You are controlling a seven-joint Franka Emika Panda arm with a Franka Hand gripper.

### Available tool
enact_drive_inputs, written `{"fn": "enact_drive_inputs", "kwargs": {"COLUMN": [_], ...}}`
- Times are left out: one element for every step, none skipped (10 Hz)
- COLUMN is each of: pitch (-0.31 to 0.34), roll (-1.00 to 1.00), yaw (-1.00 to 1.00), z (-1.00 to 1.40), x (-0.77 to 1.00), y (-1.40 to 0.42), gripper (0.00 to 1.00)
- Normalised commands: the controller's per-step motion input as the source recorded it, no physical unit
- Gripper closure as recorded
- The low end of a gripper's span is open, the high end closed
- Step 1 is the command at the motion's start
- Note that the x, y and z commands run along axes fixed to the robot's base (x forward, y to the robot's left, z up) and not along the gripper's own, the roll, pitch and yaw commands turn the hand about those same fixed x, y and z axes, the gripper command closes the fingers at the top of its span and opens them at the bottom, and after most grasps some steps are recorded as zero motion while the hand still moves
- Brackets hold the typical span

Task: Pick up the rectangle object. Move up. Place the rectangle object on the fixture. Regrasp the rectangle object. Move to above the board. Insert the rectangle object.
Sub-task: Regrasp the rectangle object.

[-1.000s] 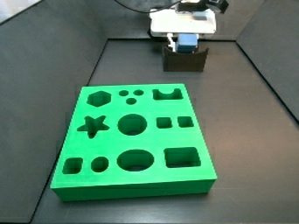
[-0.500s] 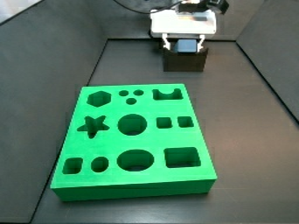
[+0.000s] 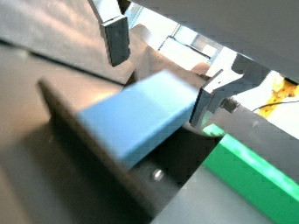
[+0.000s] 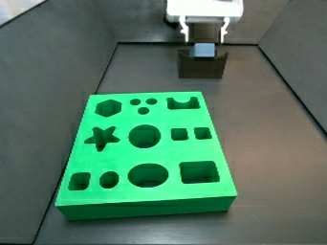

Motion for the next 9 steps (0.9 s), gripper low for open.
{"fn": "enact_drive_inputs", "kwargs": {"pitch": [-0.008,-0.006,-0.001,0.069,0.069,0.060,0.054,0.051,0.051], "roll": [0.02,0.01,0.01,1.00,1.00,1.00,1.00,1.00,1.00], "yaw": [0.01,0.02,0.02,0.04,0.04,0.04,0.04,0.04,0.04], "z": [0.71,0.46,0.27,1.00,0.99,0.98,0.94,0.74,0.51], "x": [-0.04,-0.03,-0.04,-0.11,-0.10,-0.12,-0.13,-0.10,-0.07], "y": [0.00,0.01,0.01,-0.97,-1.00,-1.00,-1.00,-0.84,-0.66], "gripper": [0.00,0.00,0.00,0.00,0.00,0.00,0.00,0.00,0.00]}}
